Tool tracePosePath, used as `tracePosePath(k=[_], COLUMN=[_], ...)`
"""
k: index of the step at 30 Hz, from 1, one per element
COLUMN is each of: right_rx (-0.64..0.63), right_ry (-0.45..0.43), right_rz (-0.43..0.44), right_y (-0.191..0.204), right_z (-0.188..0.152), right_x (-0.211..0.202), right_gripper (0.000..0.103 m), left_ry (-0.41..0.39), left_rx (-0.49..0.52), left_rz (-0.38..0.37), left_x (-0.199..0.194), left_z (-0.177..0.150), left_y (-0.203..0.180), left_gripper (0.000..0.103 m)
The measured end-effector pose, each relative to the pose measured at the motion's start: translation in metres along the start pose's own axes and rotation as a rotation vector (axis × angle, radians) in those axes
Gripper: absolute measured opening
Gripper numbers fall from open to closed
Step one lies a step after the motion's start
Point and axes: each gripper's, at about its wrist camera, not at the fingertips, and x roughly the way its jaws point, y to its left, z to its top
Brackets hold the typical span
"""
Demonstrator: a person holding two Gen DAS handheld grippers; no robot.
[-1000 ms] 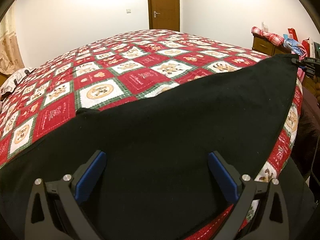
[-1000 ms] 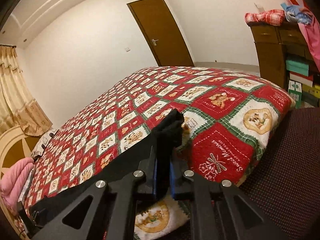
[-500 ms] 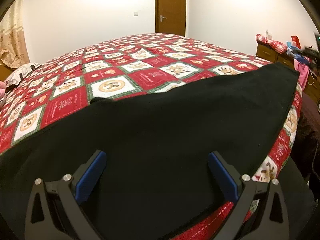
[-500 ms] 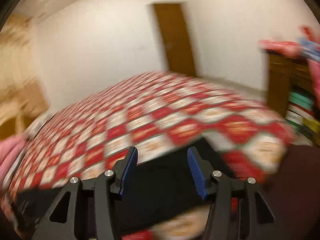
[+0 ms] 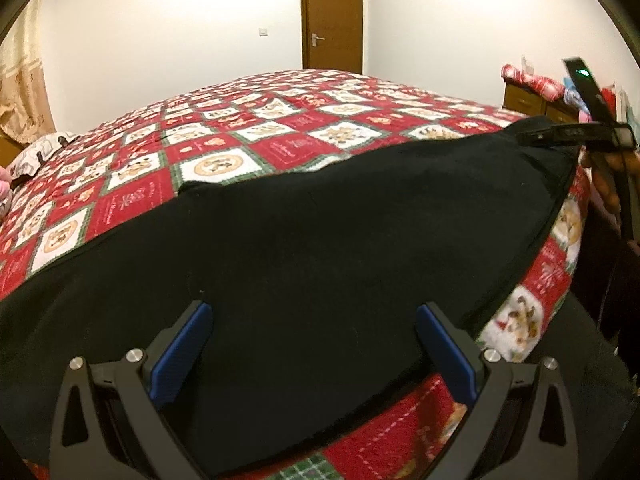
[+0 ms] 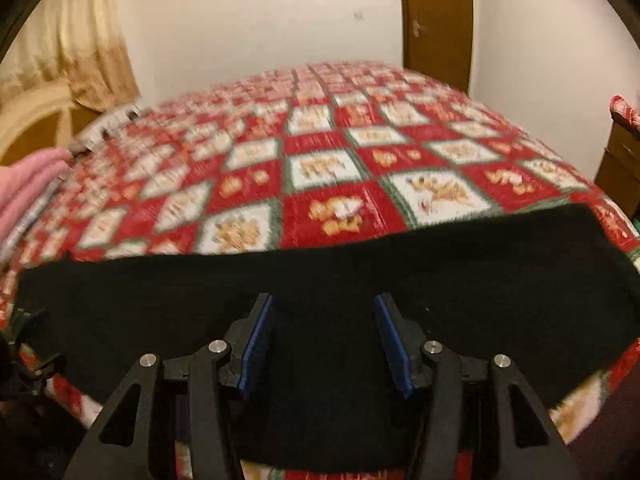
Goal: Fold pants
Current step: 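Open both tools and release the folded pants onto the quilt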
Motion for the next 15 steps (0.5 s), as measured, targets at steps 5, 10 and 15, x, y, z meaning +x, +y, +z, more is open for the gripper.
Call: tracePosePath(k=[5, 10, 15], right_rx=[0.123, 0.193, 0.28], right_ry=[-0.034, -0.152, -0.155], right_rz=[-0.093, -0.078, -0.022], right_y=[-0.059, -0.107, -0.138], right_z=[-0.008, -0.009, -0.007], right_x=[-0.006, -0.023, -0.026], right_gripper=[0.051, 0.044, 0.044], left_ry=[0.015, 0.019, 0.015], left_rx=[0.043, 0.034, 0.056], left_rz=[0.028, 0.05, 0.036], left_x=[0.009, 0.01, 0.015], left_z=[-0.004, -0.001, 0.006], left_y=[-0.008, -0.011, -0.023], left_gripper=[0.103, 0.103, 0.103])
